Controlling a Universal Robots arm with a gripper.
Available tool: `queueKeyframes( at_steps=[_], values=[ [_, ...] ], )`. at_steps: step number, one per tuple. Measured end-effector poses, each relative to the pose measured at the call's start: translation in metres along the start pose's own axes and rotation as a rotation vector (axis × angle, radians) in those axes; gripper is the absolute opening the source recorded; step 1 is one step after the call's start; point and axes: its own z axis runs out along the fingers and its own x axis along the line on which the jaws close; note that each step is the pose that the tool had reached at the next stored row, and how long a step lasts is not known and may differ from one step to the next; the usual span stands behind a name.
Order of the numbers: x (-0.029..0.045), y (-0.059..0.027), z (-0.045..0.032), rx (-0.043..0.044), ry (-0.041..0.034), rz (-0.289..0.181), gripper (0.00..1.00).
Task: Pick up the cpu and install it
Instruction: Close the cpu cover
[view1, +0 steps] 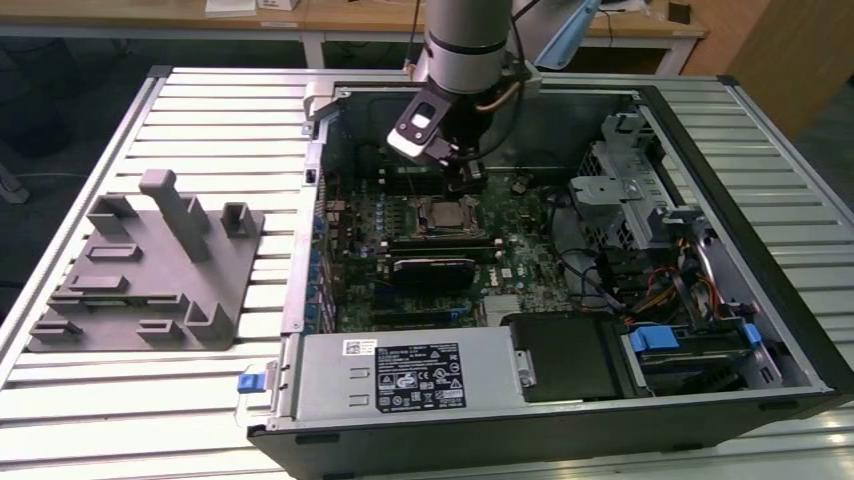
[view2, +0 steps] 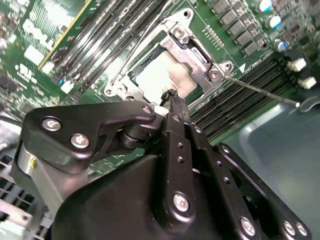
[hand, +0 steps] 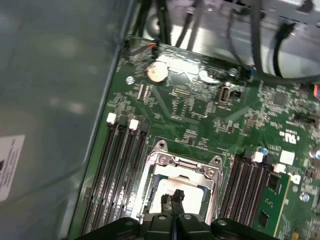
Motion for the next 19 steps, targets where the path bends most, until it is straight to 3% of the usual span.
queueKeyframes(
  at_steps=[19],
  values=[
    [0.0000, 0.0000, 0.0018, -0.0026, 0.0066, -0.345, 0.11]
  ],
)
